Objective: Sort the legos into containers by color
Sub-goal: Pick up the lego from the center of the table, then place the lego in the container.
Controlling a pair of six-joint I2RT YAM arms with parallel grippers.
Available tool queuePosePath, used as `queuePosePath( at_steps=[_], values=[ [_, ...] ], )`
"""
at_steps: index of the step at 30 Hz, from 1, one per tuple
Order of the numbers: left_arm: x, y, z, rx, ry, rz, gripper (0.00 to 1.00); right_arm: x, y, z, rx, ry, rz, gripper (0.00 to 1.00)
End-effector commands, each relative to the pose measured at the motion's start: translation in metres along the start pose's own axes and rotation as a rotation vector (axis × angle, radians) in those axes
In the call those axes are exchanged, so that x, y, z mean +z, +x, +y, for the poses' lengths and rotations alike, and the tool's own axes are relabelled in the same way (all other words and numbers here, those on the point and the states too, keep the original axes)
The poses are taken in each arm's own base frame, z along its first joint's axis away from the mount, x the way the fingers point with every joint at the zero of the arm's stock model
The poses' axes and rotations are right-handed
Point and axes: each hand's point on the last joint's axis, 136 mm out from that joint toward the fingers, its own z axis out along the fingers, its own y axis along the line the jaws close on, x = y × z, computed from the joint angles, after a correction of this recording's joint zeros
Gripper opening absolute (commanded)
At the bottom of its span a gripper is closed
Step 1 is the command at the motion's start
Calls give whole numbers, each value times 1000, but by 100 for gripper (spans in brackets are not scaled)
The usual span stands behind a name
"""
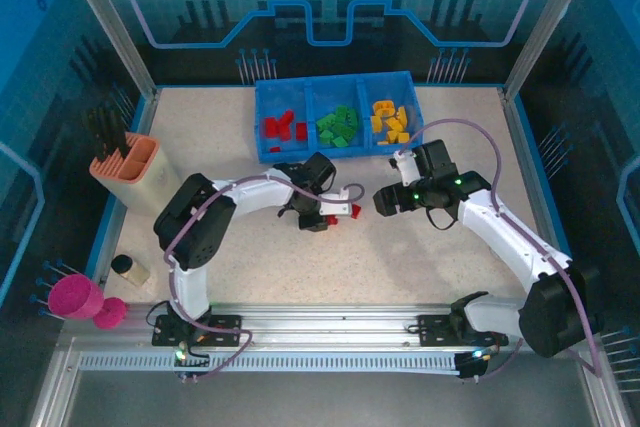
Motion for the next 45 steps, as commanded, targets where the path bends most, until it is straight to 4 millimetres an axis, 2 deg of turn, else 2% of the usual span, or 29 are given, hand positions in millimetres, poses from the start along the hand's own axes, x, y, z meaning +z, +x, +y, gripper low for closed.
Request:
queuePosePath(
  at_steps=[1, 5, 7, 14, 17, 19, 23, 26, 31, 38, 45],
  values=[
    [-43, -4, 18, -88, -55, -63, 18, 2, -2, -3, 16, -9, 1, 87],
    [-88, -7, 57, -177, -177, -174, 17, 3, -2, -9, 25, 18, 3, 87],
    [-112, -6, 84, -223, -263, -219, 18, 4, -3, -11, 28, 27, 4, 87],
    [-168, -2, 163, -343, -487, -268, 17, 9, -12, -11, 38, 24, 8, 87],
    [-190, 11, 207, -485, -596, -298, 17, 9, -17, -13, 36, 37, 15, 87],
    [-201, 26, 238, -600, -676, -295, 18, 10, -21, -14, 29, 39, 17, 87],
    [-196, 39, 275, -717, -710, -289, 18, 10, -27, -16, 20, 56, 15, 88],
    [-182, 41, 296, -780, -707, -278, 19, 10, -30, -17, 22, 59, 16, 88],
    [-152, 39, 319, -837, -665, -276, 20, 9, -30, -18, 25, 70, 17, 88],
    [-110, 43, 332, -910, -597, -235, 20, 4, -28, -22, 33, 97, 15, 89],
    [-83, 39, 327, -927, -543, -216, 24, -5, -35, -19, 11, 86, 1, 91]
  ],
)
